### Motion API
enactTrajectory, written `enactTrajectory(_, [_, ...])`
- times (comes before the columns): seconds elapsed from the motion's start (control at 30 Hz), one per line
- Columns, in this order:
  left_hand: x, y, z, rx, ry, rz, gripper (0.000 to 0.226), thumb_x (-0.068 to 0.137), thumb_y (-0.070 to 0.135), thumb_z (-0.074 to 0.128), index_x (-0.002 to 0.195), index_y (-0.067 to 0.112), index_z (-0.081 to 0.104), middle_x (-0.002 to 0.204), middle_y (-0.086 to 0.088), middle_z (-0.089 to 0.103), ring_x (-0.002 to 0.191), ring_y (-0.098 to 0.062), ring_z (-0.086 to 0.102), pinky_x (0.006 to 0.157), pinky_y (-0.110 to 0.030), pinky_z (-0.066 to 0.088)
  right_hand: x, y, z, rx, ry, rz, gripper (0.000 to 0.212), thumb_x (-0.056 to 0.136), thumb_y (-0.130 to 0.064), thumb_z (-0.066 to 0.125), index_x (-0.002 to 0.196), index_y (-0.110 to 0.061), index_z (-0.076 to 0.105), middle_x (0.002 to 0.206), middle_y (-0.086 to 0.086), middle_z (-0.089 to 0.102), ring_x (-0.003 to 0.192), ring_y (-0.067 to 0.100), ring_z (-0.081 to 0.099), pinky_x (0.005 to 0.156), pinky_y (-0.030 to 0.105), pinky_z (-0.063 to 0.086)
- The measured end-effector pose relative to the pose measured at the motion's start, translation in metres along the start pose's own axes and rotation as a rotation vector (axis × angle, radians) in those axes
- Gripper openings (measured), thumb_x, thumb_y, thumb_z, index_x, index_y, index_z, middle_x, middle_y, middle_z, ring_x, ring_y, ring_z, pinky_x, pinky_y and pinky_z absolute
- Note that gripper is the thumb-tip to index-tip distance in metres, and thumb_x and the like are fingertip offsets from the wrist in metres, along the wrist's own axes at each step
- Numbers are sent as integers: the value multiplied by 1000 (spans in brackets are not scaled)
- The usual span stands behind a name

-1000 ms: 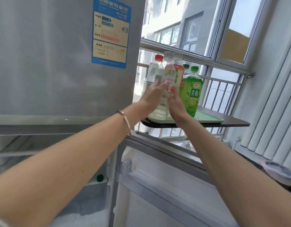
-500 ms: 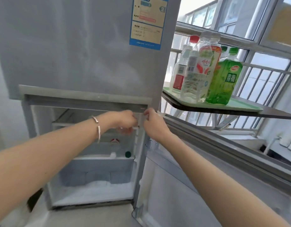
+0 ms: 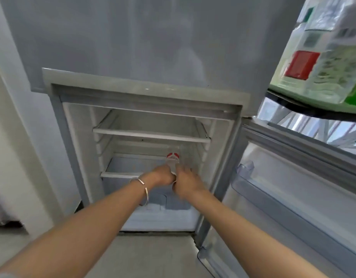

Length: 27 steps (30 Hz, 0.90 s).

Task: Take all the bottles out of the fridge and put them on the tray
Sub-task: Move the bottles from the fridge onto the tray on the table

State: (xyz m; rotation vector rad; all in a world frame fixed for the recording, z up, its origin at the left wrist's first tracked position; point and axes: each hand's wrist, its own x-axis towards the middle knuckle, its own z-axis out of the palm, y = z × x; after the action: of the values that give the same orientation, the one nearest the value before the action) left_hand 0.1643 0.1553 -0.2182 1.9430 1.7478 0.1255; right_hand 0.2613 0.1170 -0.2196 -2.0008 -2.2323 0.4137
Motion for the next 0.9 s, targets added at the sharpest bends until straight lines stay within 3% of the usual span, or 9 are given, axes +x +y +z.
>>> enactTrajectory(0.27, [71,-14,38,-234,5,-129,46,96,26,45,133,-2,46,137,-20,52,124,-32,53,98,-31,43,52,22,35,-78,-80,83,82,92,-22,57,157,-19,6,163,16,10,149,32,16,119,41,14])
enactTrajectory(0.43, [98,-10,57,-582,-6,-326,69,99,25,43,149,-7,7,149,-22,36,134,-33,43,110,-33,36,65,30,49,-84,-91,115,80,90,-19,57,156,-18,11,160,16,14,148,32,17,119,42,12])
enactTrajectory(0.53, [110,-12,65,-932,4,-425,52,95,15,52,138,-9,36,134,-25,53,119,-36,56,92,-38,50,65,32,51,-68,-84,115,78,90,-17,54,156,-18,11,160,16,13,148,33,16,119,42,11])
enactTrajectory(0.6, [112,-15,66,-1044,5,-443,49,89,20,63,125,-10,50,117,-24,63,104,-35,64,80,-38,56,63,33,50,-57,-74,112,78,91,-16,51,156,-19,9,161,17,11,148,33,15,119,42,11])
enactTrajectory(0.73, [92,-20,41,-719,135,-355,48,97,30,49,124,-8,55,128,-24,59,118,-36,57,94,-33,45,60,33,42,-50,-63,131,79,92,-18,50,157,-21,4,164,15,5,150,30,13,121,41,14])
enactTrajectory(0.9, [53,-19,-12,-427,175,-272,48,97,32,33,118,-3,59,127,-23,59,116,-36,56,89,-31,42,42,23,19,5,-70,128,87,91,-19,53,157,-24,-3,165,12,-1,151,28,11,120,44,17])
